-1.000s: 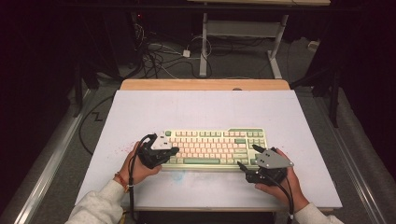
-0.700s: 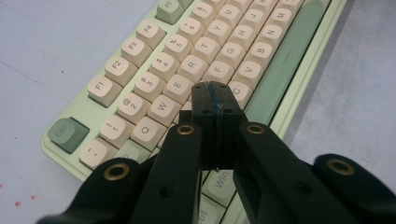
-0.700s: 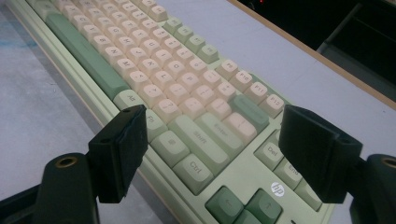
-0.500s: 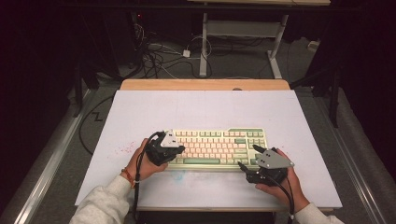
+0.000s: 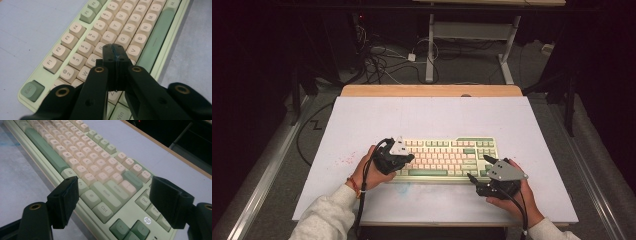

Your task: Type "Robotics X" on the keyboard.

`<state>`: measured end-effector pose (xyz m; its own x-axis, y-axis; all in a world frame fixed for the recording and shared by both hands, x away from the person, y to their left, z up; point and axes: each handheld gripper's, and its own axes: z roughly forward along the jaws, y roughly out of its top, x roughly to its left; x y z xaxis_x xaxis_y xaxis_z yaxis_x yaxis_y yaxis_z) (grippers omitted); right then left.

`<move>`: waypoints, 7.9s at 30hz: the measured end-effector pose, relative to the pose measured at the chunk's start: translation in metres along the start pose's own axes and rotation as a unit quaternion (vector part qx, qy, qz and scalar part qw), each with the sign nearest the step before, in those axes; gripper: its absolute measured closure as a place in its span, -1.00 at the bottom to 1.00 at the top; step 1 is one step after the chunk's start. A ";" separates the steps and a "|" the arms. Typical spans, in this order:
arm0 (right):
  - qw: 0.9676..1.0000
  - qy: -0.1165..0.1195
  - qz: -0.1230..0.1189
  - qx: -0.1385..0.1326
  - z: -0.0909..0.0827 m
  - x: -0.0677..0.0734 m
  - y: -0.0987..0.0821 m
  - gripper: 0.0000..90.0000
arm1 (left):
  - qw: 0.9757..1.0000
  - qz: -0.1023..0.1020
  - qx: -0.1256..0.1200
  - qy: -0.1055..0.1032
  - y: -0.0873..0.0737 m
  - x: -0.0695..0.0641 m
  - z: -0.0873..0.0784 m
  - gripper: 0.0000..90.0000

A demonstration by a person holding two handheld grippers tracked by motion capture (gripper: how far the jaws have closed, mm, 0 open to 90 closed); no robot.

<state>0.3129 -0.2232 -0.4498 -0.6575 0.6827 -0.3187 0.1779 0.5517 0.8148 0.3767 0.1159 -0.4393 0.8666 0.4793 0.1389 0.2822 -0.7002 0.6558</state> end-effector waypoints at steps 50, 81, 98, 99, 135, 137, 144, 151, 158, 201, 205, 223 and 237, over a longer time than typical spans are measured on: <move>1.000 0.001 -0.001 0.008 0.000 0.000 -0.004 -0.47 | 0.999 -0.011 0.032 0.007 -0.005 0.009 0.011 0.94; 1.000 -0.008 0.011 -0.001 -0.007 -0.006 -0.003 -0.47 | 0.998 0.016 -0.027 0.048 -0.002 0.000 -0.014 0.65; 1.000 -0.011 0.017 -0.001 -0.008 -0.009 -0.003 -0.47 | 0.990 0.028 -0.078 0.111 -0.014 -0.012 -0.028 -0.49; 1.000 -0.010 0.017 -0.001 -0.008 -0.009 -0.003 -0.47 | 0.990 0.031 -0.079 0.113 -0.016 -0.012 -0.029 -0.52; 0.999 -0.021 0.027 -0.005 -0.013 -0.018 -0.001 -0.42 | 0.989 0.001 -0.045 0.140 -0.078 -0.014 -0.040 -0.56; 0.999 -0.019 0.029 -0.004 -0.013 -0.018 -0.001 -0.36 | 0.989 0.002 -0.039 0.142 -0.081 -0.015 -0.039 -0.56; 1.000 -0.009 0.028 -0.007 -0.016 -0.020 0.000 -0.11 | 0.990 -0.009 -0.035 0.139 -0.088 -0.016 -0.040 -0.56; 0.999 0.001 0.036 -0.001 -0.017 -0.024 0.003 0.27 | 0.991 -0.014 -0.024 0.134 -0.093 -0.018 -0.039 -0.57; 0.999 0.006 0.035 0.009 -0.017 -0.030 0.007 0.66 | 0.991 -0.019 -0.017 0.130 -0.096 -0.019 -0.037 -0.57; 0.995 0.066 0.006 0.071 0.022 -0.033 0.027 1.00 | 0.993 -0.021 -0.003 0.117 -0.097 -0.020 -0.033 -0.57; 0.995 0.071 0.003 0.076 0.026 -0.031 0.026 1.00 | 0.993 -0.020 -0.001 0.116 -0.097 -0.020 -0.032 -0.57; 0.991 0.088 -0.003 0.103 0.037 -0.023 0.017 1.00 | 0.993 -0.019 0.000 0.116 -0.097 -0.021 -0.032 -0.57; 0.990 0.088 -0.002 0.109 0.042 -0.020 0.009 1.00 | 0.994 -0.027 -0.015 0.105 -0.095 -0.022 -0.039 -0.29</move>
<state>0.3583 -0.2121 -0.4565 -0.7723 0.5974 -0.2160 0.3169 0.6571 0.6840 0.3152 0.1928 -0.4759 0.7441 0.6185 0.2525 0.3117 -0.6557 0.6877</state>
